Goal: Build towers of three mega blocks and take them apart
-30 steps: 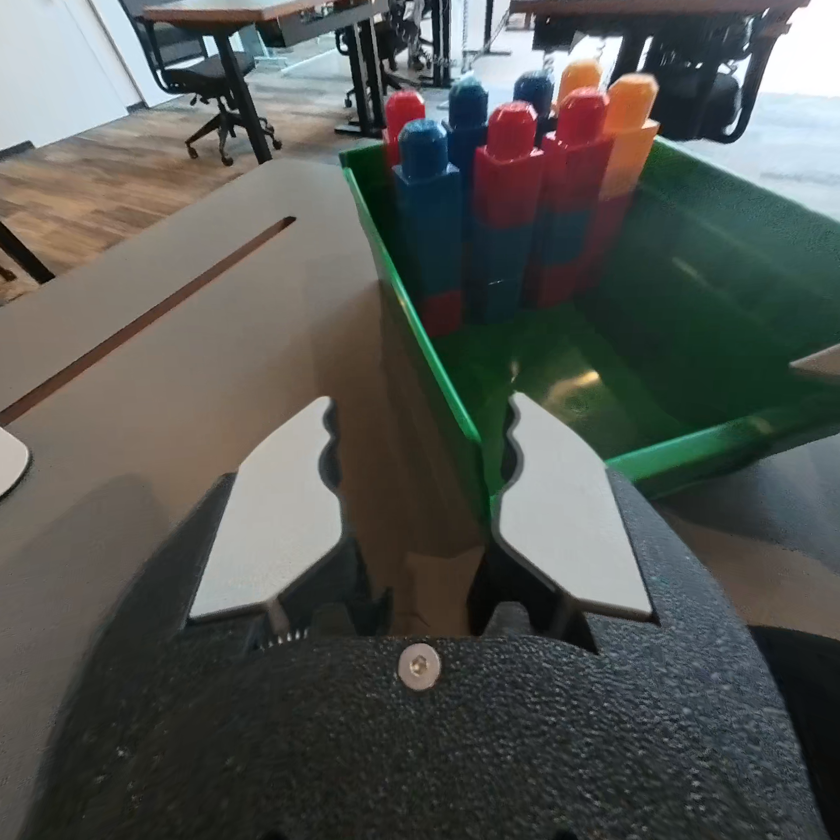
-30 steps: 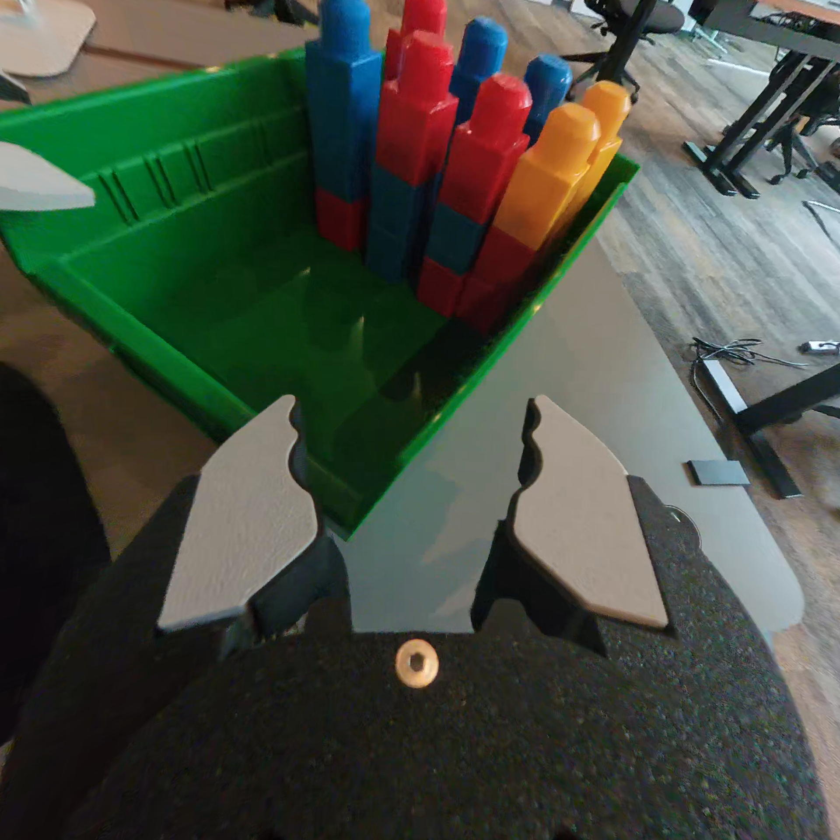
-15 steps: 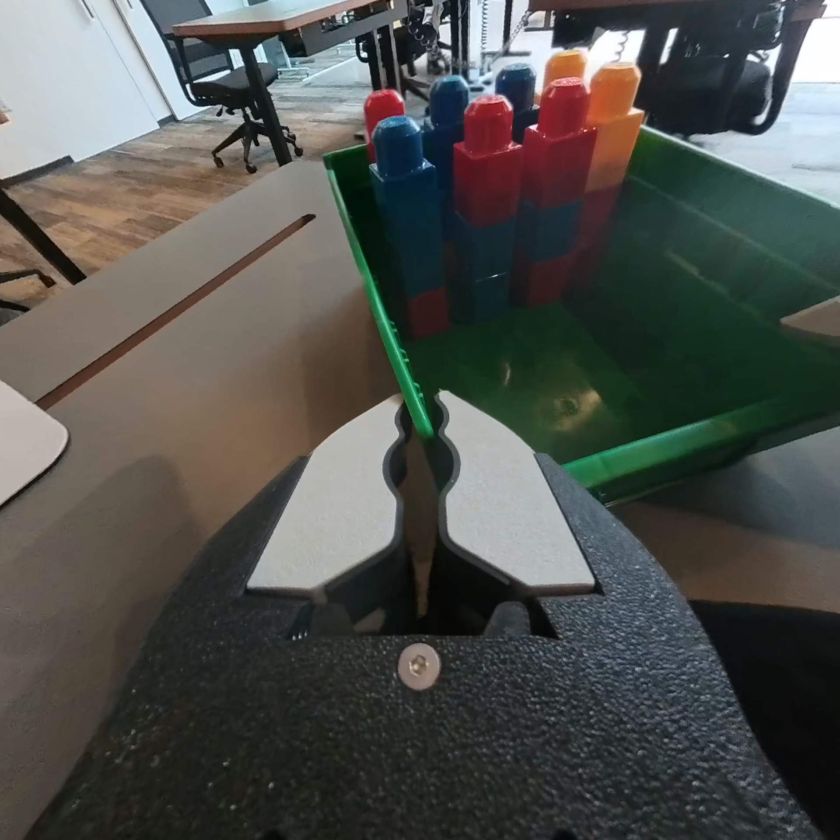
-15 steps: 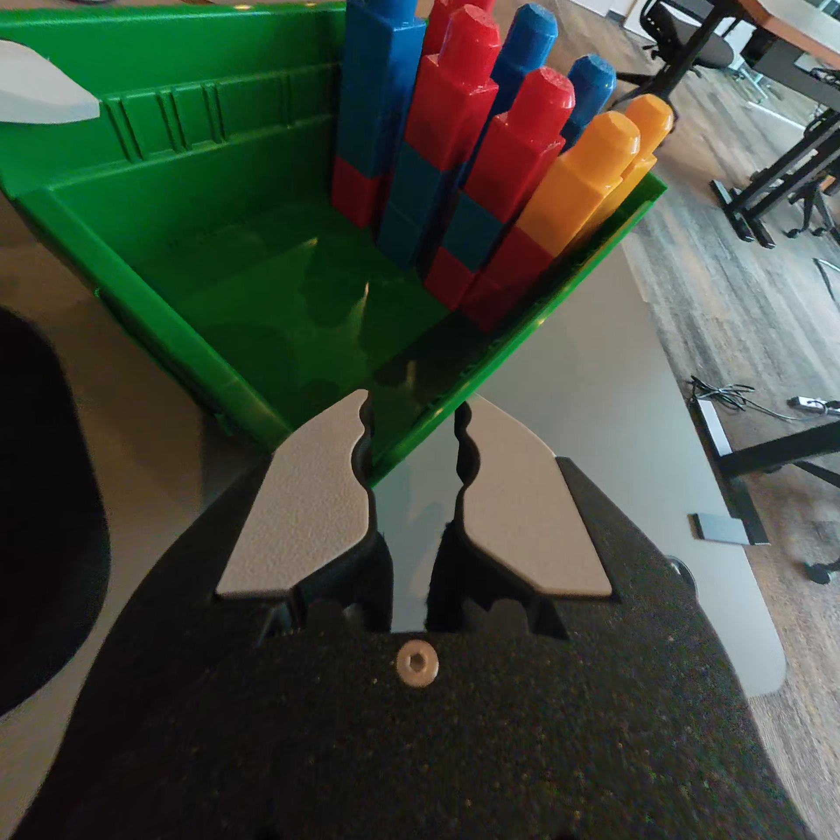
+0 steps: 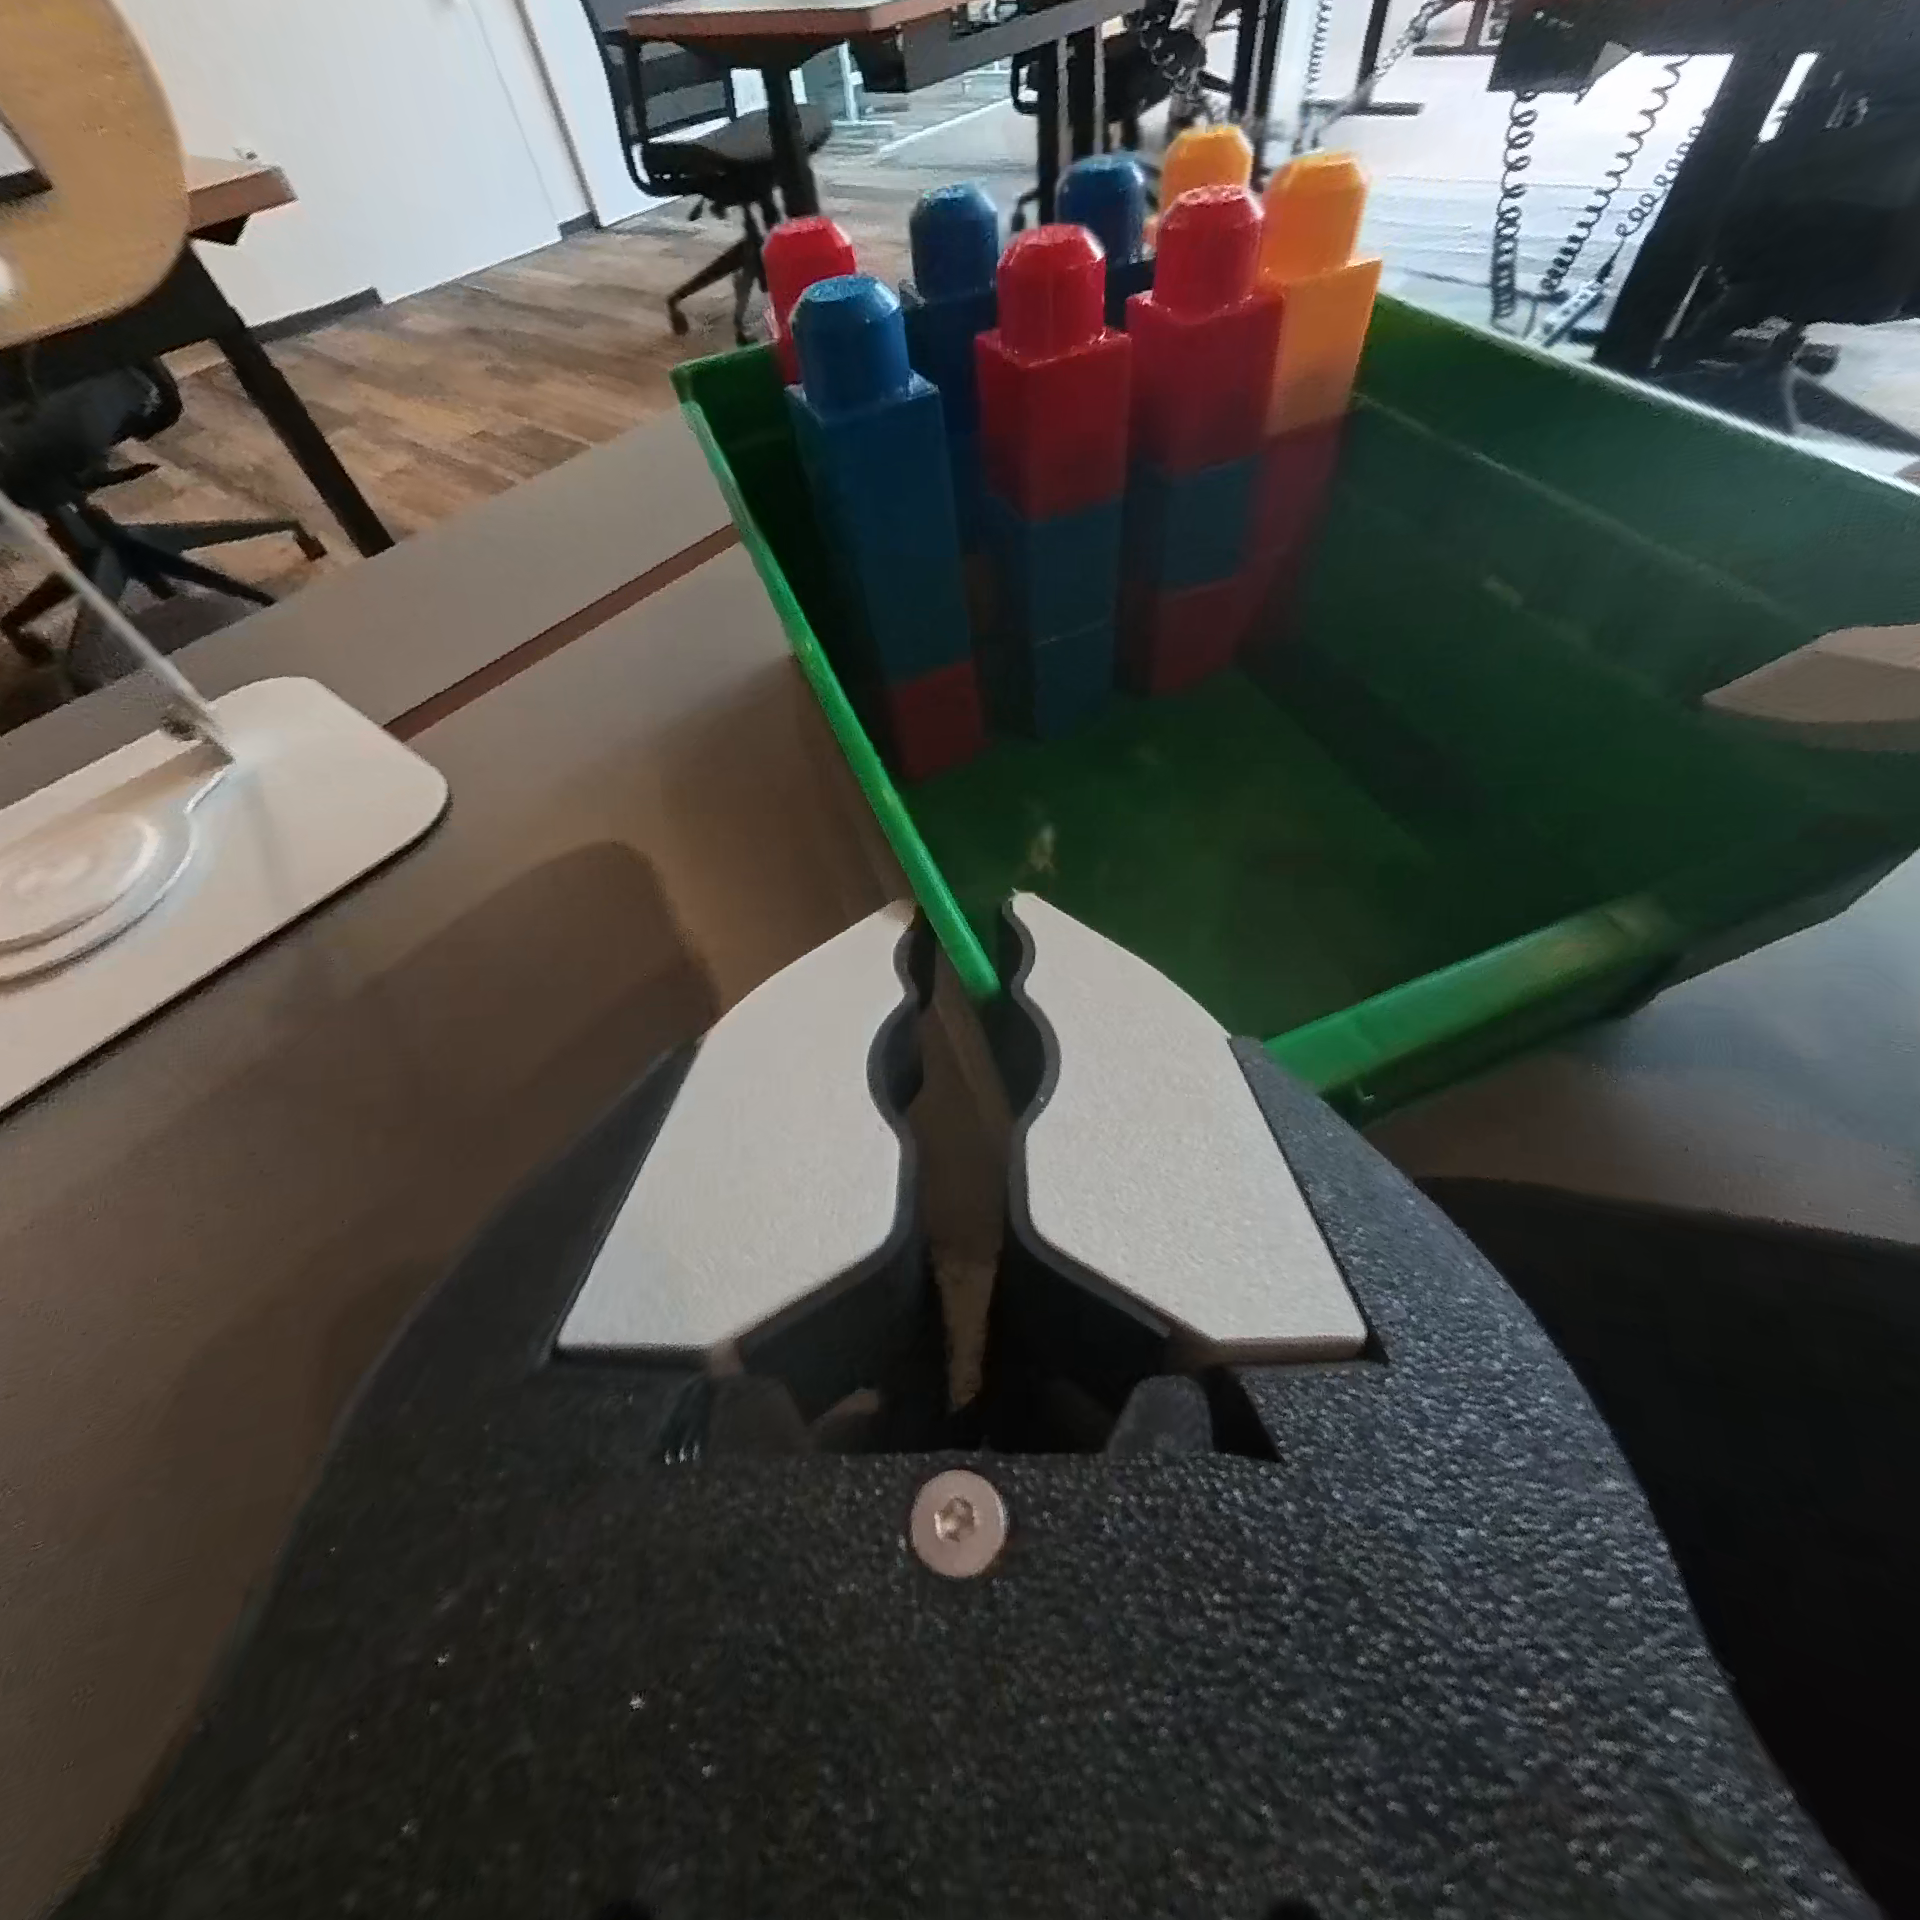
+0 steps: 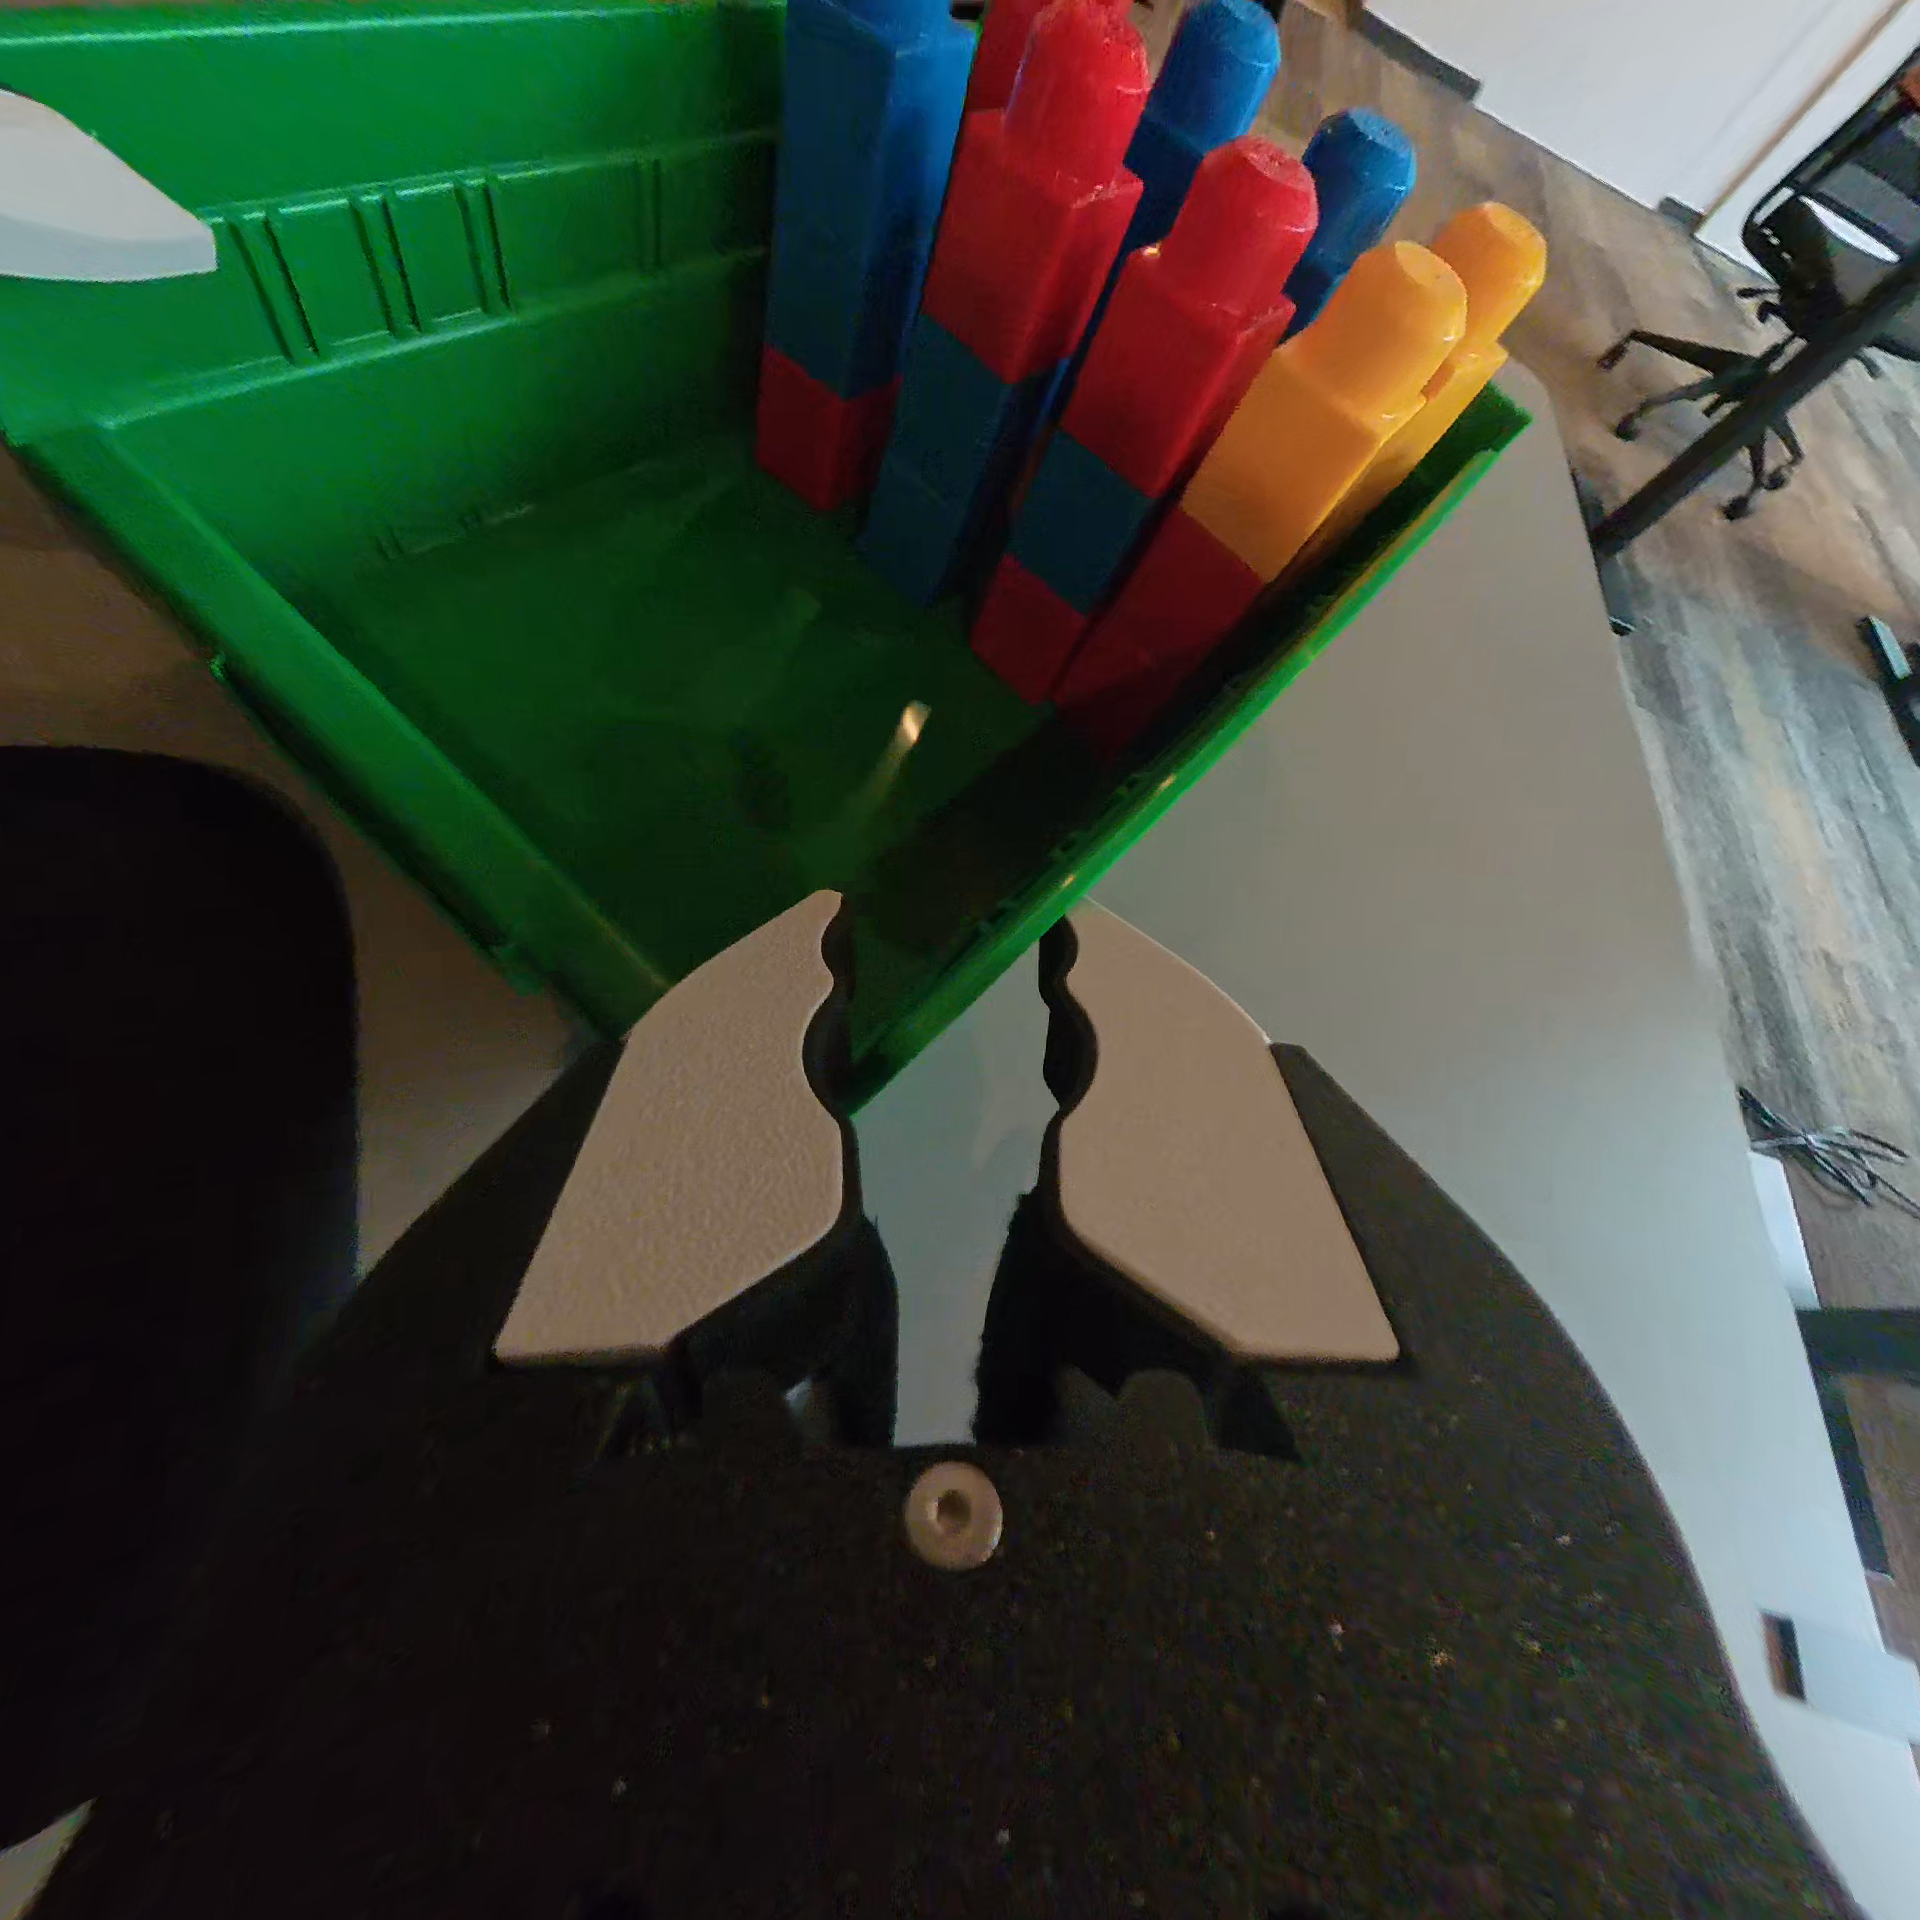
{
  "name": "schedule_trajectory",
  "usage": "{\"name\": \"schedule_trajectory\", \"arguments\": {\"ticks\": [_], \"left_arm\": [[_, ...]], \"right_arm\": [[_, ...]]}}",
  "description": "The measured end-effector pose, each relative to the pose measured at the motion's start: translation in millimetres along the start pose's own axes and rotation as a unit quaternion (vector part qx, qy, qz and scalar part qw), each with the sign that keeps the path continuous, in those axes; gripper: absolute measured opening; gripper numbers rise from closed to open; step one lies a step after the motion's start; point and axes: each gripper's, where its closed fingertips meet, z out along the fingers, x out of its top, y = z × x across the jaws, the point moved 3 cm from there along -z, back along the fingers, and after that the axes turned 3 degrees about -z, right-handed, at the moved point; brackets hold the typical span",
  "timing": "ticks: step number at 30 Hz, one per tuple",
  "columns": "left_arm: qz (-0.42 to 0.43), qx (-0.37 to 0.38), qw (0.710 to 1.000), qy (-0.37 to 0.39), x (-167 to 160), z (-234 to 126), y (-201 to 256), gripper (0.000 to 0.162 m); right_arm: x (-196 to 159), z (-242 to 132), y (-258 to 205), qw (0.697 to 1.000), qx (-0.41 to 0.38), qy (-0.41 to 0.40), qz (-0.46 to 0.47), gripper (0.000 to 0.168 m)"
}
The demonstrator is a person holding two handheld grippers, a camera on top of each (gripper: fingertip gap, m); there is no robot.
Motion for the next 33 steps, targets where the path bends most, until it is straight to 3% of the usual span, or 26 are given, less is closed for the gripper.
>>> {"name": "schedule_trajectory", "arguments": {"ticks": [18, 33], "left_arm": [[-0.036, 0.085, 0.996, -0.001, -23.9, -59.6, -40.5, 0.015], [-0.061, 0.111, 0.992, 0.011, -38.9, -100.1, -41.9, 0.019]], "right_arm": [[44.0, 41.6, -40.7, 0.993, 0.091, 0.039, -0.065, 0.030], [58.8, 48.3, -66.7, 0.987, 0.122, 0.056, -0.089, 0.025]]}}
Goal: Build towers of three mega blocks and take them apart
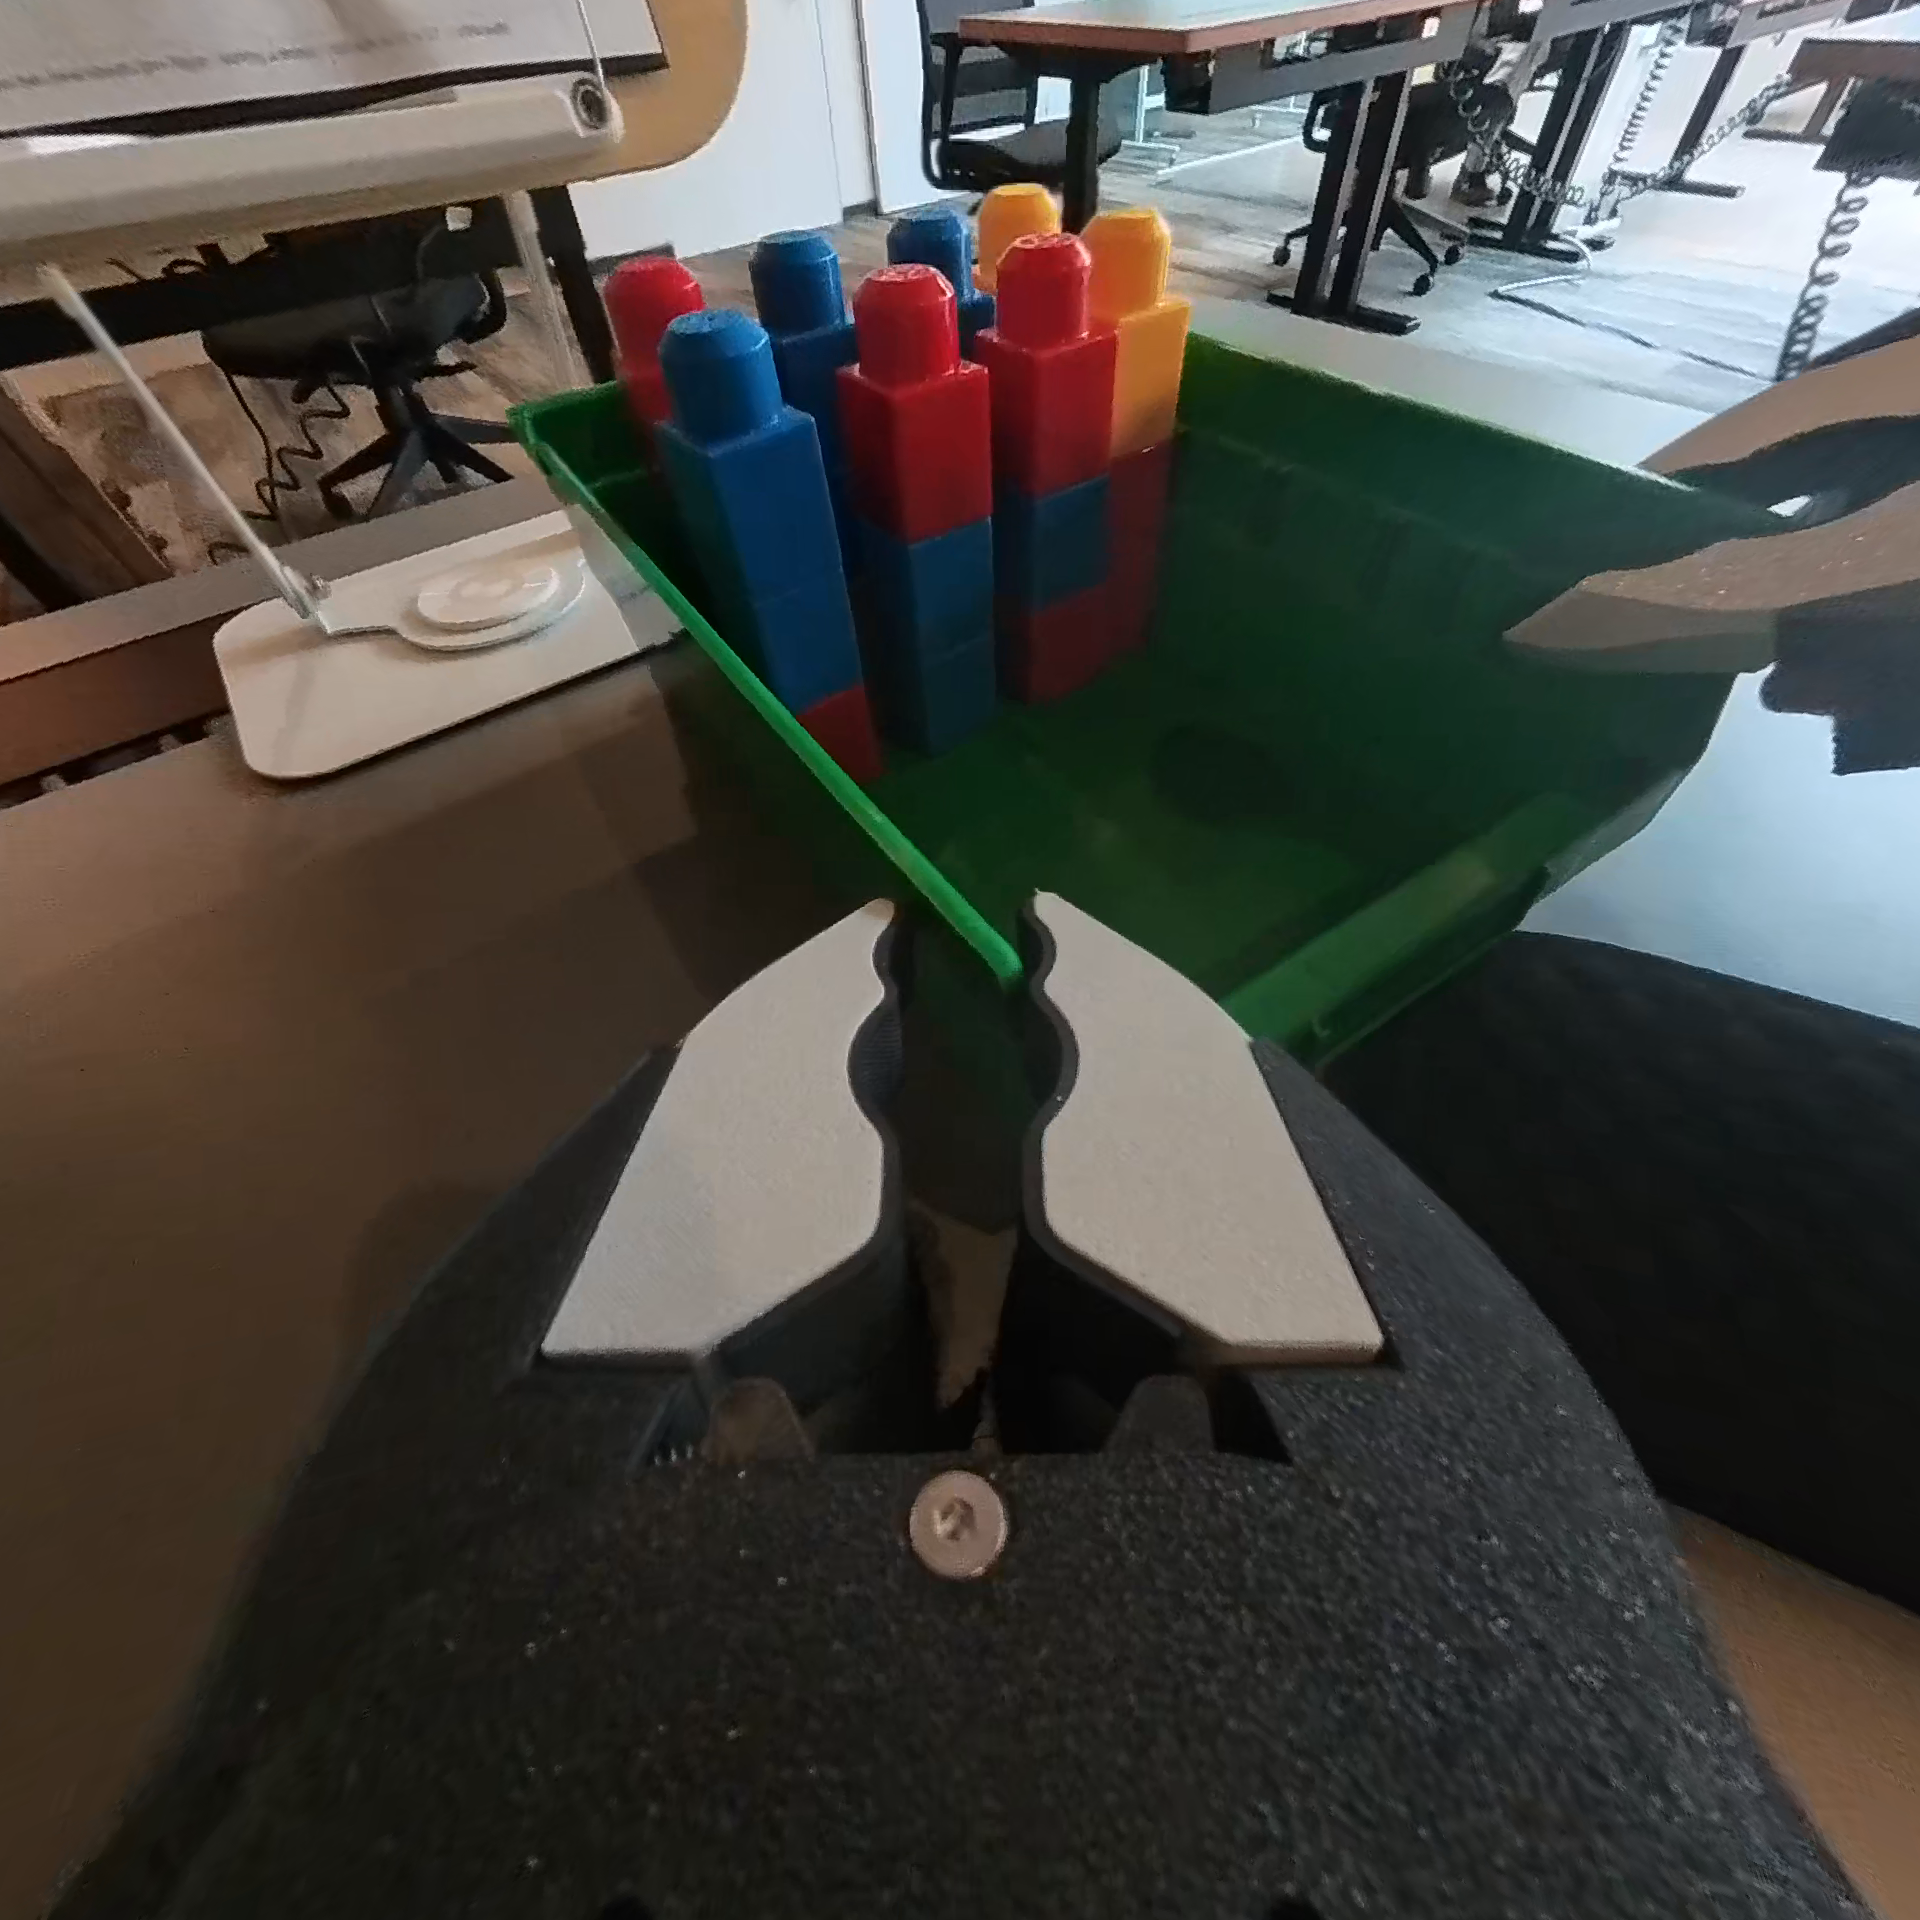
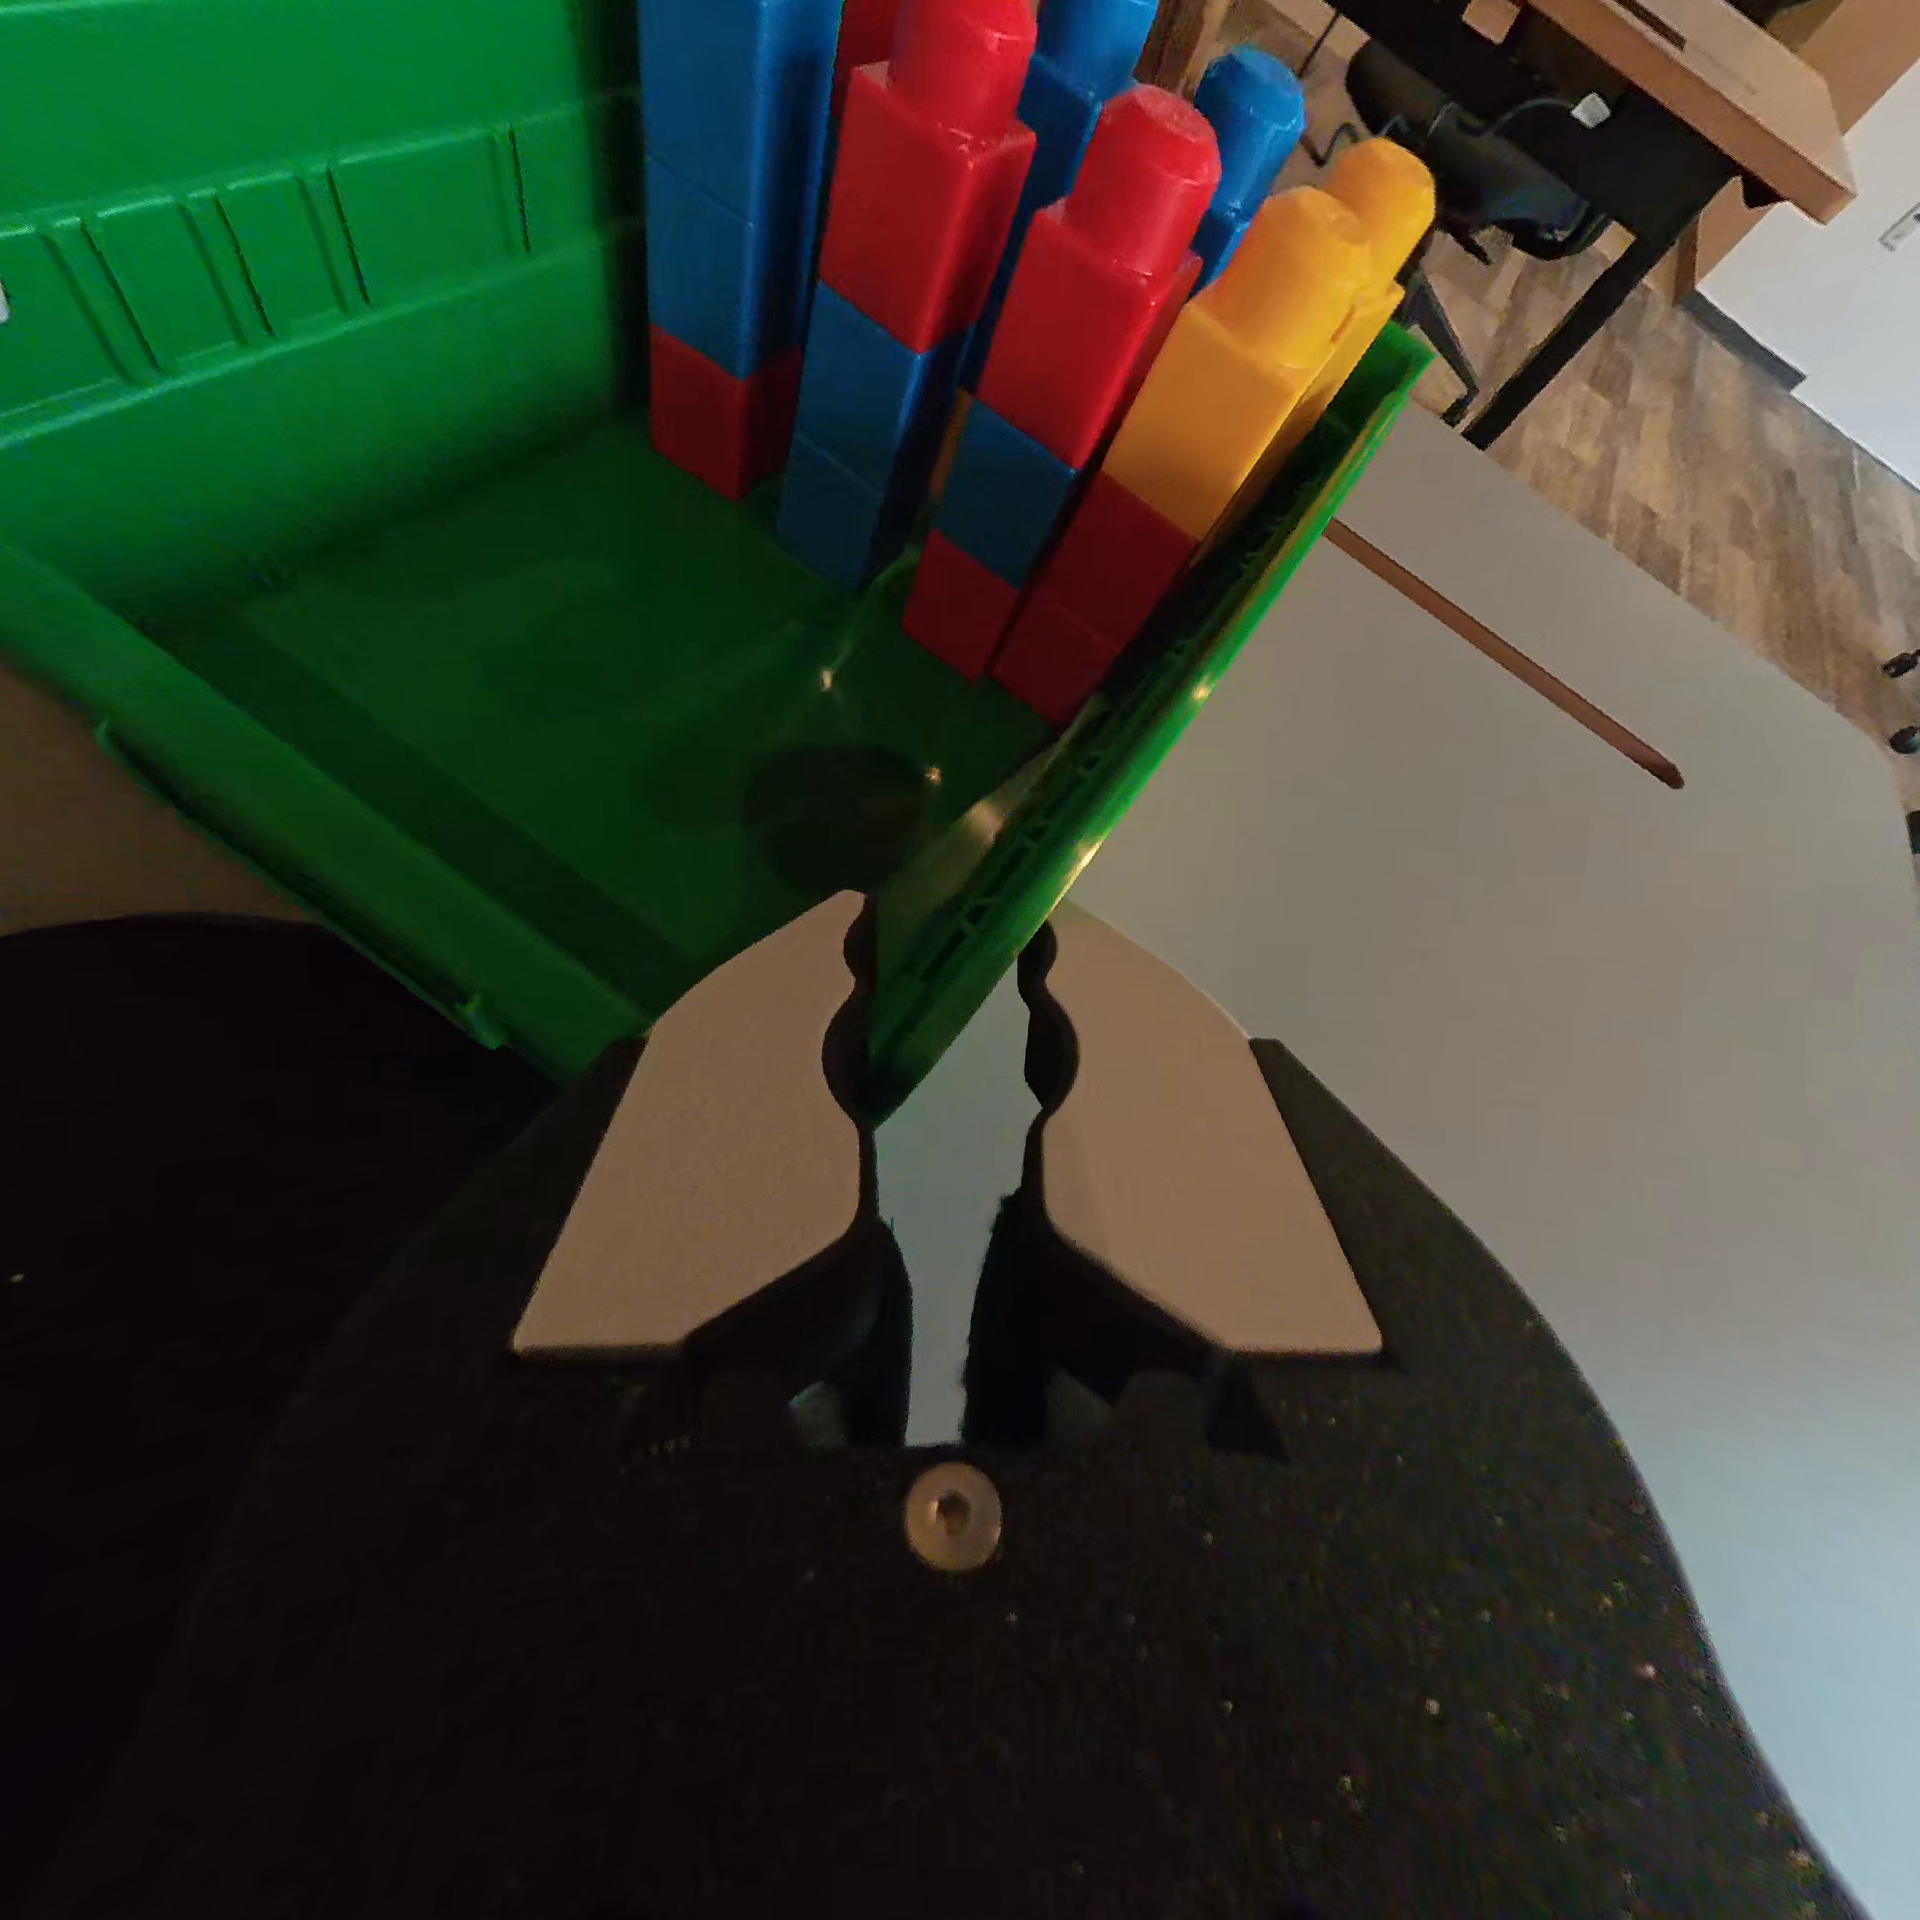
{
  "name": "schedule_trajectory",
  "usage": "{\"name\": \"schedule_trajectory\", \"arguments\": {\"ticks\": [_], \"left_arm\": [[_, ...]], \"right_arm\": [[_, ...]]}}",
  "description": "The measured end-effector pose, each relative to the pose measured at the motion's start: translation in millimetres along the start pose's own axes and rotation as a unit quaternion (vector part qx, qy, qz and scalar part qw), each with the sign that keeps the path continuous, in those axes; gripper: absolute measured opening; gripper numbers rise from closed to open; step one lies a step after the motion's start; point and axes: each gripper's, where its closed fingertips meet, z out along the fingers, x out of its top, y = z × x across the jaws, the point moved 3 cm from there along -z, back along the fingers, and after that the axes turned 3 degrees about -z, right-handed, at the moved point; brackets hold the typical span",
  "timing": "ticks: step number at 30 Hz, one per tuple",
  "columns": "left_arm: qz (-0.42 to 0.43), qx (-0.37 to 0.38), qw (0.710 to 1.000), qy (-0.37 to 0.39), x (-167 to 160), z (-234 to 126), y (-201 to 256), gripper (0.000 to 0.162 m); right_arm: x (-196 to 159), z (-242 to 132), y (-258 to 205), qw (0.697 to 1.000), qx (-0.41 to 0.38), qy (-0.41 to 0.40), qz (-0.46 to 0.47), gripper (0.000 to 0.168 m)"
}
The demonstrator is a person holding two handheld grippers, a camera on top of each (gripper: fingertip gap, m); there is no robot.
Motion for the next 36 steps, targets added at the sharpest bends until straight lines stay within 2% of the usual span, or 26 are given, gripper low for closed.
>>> {"name": "schedule_trajectory", "arguments": {"ticks": [13, 14, 16, 18, 20, 24, 27, 31, 36], "left_arm": [[-0.021, -0.008, 1.000, 0.011, -5.7, -16.5, -7.0, 0.021], [-0.020, -0.016, 1.000, 0.012, -6.0, -17.2, -6.6, 0.024], [-0.023, -0.033, 0.999, 0.018, -5.1, -21.4, -6.7, 0.045], [-0.023, -0.038, 0.998, 0.038, 0.0, -31.6, -11.2, 0.062], [-0.015, -0.029, 0.997, 0.068, 7.9, -49.7, -18.4, 0.070], [0.022, 0.031, 0.991, 0.129, 22.2, -107.8, -39.6, 0.075], [0.065, 0.133, 0.975, 0.167, 25.5, -169.3, -67.8, 0.074], [0.095, 0.309, 0.927, 0.189, 13.9, -267.0, -119.7, 0.072], [0.047, 0.467, 0.863, 0.185, -26.3, -375.1, -181.9, 0.070]], "right_arm": [[6.1, 1.9, -13.1, 1.000, 0.004, -0.012, -0.015, 0.027], [6.3, 1.4, -14.7, 1.000, 0.013, -0.011, -0.011, 0.032], [8.6, -1.1, -16.0, 1.000, 0.021, 0.002, 0.011, 0.051], [11.9, -9.4, -12.8, 0.999, 0.002, 0.019, 0.032, 0.070], [20.6, -23.4, -12.7, 0.998, -0.021, 0.047, 0.043, 0.080], [58.0, -58.6, -34.6, 0.988, -0.063, 0.143, 0.013, 0.084], [101.6, -80.6, -82.3, 0.968, -0.033, 0.249, -0.017, 0.081], [158.0, -85.3, -180.4, 0.927, 0.101, 0.358, -0.050, 0.085], [203.5, -43.8, -294.4, 0.890, 0.275, 0.363, -0.031, 0.108]]}}
